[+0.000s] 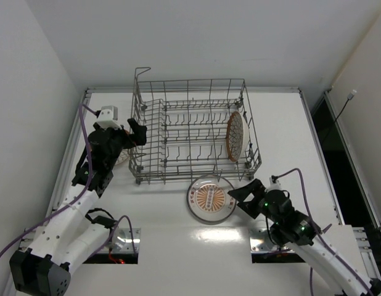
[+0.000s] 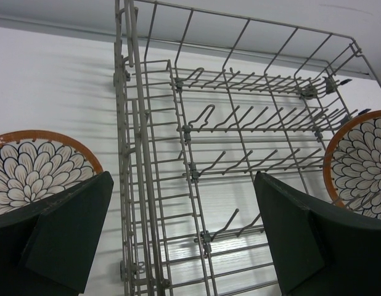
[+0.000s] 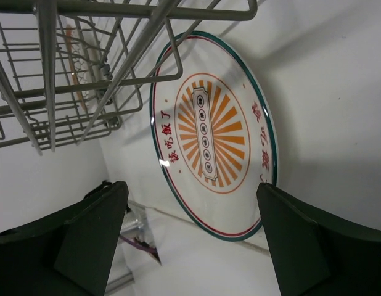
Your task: Load the plates into the dish rack
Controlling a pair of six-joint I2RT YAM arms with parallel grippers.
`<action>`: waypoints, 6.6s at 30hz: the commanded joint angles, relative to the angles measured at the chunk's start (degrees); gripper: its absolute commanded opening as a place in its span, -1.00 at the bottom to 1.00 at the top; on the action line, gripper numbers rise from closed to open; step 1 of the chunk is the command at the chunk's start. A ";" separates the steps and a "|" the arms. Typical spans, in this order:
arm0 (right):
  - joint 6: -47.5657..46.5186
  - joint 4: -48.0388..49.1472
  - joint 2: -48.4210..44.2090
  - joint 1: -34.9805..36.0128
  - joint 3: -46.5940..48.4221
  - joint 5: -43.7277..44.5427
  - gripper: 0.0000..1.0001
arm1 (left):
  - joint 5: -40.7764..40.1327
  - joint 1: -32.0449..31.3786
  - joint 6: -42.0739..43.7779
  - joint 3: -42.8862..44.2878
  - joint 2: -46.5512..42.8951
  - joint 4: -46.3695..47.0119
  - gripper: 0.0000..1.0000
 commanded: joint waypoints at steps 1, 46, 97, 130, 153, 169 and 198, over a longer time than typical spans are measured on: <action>5.18 -1.39 -2.68 -0.11 -8.30 -1.59 0.67 | -0.13 -0.57 0.90 0.29 0.39 1.52 1.00; -17.47 0.12 37.95 2.88 12.60 -0.52 -1.00 | -0.65 -0.57 1.43 0.29 -0.13 0.91 1.00; -44.39 -36.99 93.23 10.79 98.75 70.73 -1.00 | -0.66 -0.57 1.43 0.29 0.92 0.91 1.00; -49.84 -18.81 102.30 7.28 82.06 57.85 -1.00 | -0.65 -0.57 1.43 0.29 0.92 0.91 1.00; -50.81 -12.39 83.33 0.60 78.28 45.61 0.80 | -3.11 -0.57 0.81 0.82 0.39 0.38 1.00; -57.31 -1.56 59.57 0.60 61.32 32.97 0.82 | -33.01 2.32 -17.62 4.33 3.02 -15.69 1.00; -61.00 -1.39 51.06 0.60 47.78 22.85 0.84 | 23.87 47.24 -38.29 -21.50 19.28 12.32 0.70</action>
